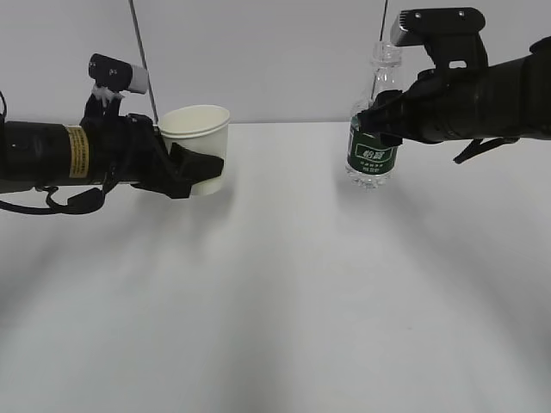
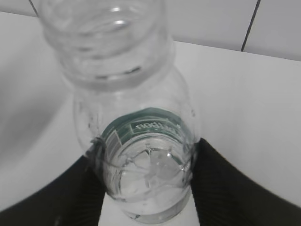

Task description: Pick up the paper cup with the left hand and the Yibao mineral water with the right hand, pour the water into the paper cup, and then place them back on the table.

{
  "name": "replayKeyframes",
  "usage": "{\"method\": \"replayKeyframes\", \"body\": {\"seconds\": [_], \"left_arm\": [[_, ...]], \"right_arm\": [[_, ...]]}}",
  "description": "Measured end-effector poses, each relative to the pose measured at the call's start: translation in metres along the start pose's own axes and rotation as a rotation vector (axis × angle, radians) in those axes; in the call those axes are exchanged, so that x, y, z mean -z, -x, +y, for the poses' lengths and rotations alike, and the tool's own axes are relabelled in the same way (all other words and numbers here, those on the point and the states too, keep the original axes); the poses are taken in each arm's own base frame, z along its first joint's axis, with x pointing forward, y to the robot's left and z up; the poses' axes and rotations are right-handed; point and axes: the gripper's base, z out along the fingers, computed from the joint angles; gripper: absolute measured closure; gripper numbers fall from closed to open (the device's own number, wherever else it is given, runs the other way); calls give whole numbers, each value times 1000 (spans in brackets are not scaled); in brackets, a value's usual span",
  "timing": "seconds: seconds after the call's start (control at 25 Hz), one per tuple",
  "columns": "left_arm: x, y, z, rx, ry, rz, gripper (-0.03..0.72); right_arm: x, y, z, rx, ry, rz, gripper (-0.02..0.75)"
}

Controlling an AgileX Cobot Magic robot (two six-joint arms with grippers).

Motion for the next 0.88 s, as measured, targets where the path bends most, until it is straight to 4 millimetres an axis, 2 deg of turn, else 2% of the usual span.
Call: {"method": "replayKeyframes", "body": {"seconds": [0.2, 0.44, 0.88], "left_arm": [[-2, -8, 9, -44, 17, 2, 322], [-17, -34, 14, -25, 9, 48, 322], [-33, -52, 24, -22, 67, -25, 322]], "right_arm": [[0, 0, 2, 2, 17, -3, 314], [0, 6, 2, 3, 19, -20, 314], [1, 11, 3, 4, 25, -37, 314]]}}
